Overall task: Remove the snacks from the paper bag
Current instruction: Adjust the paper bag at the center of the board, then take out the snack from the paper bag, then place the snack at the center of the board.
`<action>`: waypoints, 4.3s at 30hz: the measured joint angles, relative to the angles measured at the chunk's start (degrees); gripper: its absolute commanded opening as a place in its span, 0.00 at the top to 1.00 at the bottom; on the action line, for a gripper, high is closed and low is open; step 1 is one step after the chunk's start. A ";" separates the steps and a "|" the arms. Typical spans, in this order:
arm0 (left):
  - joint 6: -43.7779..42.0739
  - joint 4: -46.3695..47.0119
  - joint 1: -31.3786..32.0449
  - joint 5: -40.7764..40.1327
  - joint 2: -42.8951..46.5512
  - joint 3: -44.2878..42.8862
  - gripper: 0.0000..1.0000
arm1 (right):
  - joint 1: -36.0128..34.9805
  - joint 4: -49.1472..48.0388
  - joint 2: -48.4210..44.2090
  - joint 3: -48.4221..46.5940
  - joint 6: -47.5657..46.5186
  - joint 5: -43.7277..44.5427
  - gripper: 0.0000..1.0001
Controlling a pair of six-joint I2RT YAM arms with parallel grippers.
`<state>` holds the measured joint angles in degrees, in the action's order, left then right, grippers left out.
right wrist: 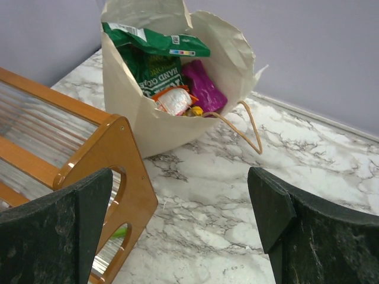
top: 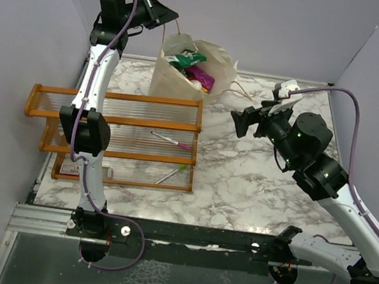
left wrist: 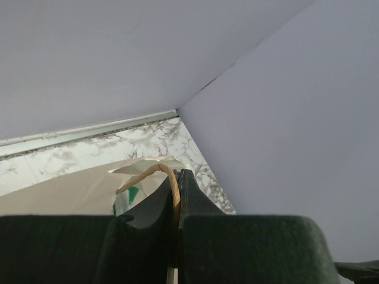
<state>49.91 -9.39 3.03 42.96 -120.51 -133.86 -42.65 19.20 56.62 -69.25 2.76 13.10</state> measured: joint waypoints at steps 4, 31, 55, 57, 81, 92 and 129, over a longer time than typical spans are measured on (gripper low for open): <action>0.61 2.86 -1.16 2.82 0.15 1.29 1.00 | 0.00 -0.46 1.44 -0.04 1.03 -0.28 0.03; 0.76 7.85 8.17 2.51 15.45 22.58 1.00 | 16.92 -12.92 30.05 -6.80 44.19 -23.26 0.17; -0.11 5.70 14.25 -1.09 15.50 22.58 1.00 | 15.47 -27.67 42.62 -1.75 70.07 -33.86 0.32; -0.37 5.27 14.32 -1.31 15.61 22.58 1.00 | 15.32 -28.28 43.19 -2.38 71.01 -33.86 0.37; -5.97 -1.92 14.16 -7.93 18.56 22.99 1.00 | 15.28 -36.92 36.81 -4.07 75.34 -32.33 0.99; -5.90 -2.64 11.37 -10.08 20.13 23.91 1.00 | 16.52 -35.89 30.12 -5.11 70.47 -32.00 0.99; -2.01 0.00 11.34 -5.95 22.01 27.87 1.00 | 42.49 -17.31 36.59 -11.02 30.84 -11.39 0.99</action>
<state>47.90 -9.39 14.37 37.01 -98.50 -106.00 -0.16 1.89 93.21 -80.27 33.61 1.72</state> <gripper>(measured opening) 0.012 0.021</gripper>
